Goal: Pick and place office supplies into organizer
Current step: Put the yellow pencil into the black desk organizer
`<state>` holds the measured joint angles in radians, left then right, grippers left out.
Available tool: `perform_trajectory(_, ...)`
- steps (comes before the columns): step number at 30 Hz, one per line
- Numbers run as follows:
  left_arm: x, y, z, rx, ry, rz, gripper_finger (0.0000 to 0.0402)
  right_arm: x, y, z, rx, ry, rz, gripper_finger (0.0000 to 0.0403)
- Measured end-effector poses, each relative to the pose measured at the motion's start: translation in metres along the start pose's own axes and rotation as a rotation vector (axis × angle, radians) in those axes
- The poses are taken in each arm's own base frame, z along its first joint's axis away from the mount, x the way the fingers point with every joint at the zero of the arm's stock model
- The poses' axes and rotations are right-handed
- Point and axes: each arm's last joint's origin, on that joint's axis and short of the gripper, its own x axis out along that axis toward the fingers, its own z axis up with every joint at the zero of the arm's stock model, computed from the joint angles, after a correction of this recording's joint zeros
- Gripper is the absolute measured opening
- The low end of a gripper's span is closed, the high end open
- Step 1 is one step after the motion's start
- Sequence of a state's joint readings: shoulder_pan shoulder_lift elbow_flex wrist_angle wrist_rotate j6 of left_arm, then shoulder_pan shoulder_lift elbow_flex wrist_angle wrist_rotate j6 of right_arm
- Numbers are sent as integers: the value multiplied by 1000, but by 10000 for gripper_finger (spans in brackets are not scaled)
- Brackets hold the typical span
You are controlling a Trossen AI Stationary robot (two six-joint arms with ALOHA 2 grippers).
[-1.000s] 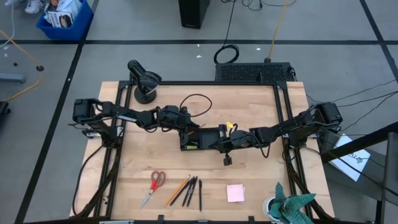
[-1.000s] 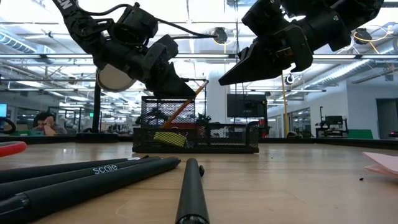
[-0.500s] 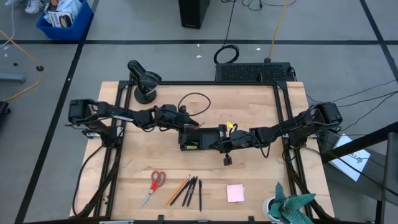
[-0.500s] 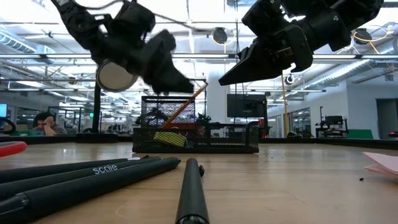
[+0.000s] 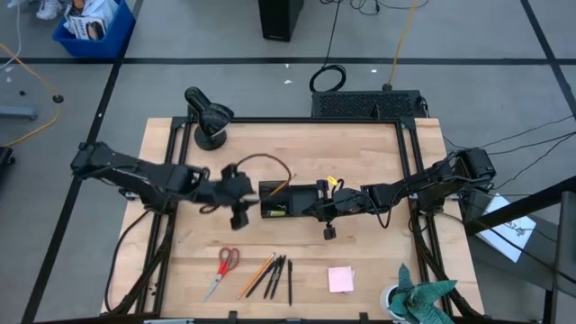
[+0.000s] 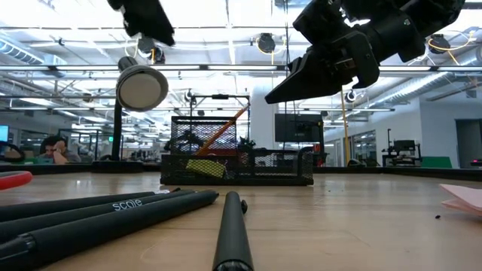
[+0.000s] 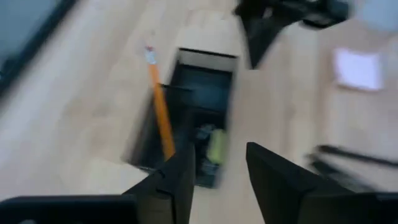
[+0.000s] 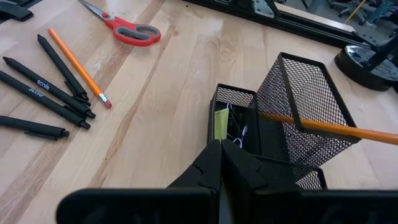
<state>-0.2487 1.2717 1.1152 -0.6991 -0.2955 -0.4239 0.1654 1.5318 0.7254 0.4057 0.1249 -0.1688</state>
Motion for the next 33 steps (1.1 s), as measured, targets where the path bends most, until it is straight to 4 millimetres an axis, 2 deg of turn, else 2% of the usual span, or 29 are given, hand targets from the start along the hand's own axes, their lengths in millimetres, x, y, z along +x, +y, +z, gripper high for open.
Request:
perform_trajectory(3,2,-26,-14,-109,93,-19,131,0,0,0,0,0,0,4)
perform_trajectory(6,13,-53,-29,-197,145,-40,123,0,0,0,0,1,0,4)
perform_trajectory(11,52,-92,-59,-146,207,8,114,0,0,0,-4,3,0,4)
perform_trajectory(16,90,-123,-67,-57,146,-116,97,0,0,0,-4,1,0,4)
perform_trajectory(19,109,-131,-71,-10,151,-174,86,0,0,0,-4,-1,0,4)
perform_trajectory(22,120,-131,-77,6,176,-161,73,0,0,0,-4,-1,0,4)
perform_trajectory(30,137,-132,-84,83,219,-189,12,0,0,0,-3,-2,0,4)
perform_trajectory(33,141,-129,-85,93,235,-182,6,0,0,0,-1,-1,0,4)
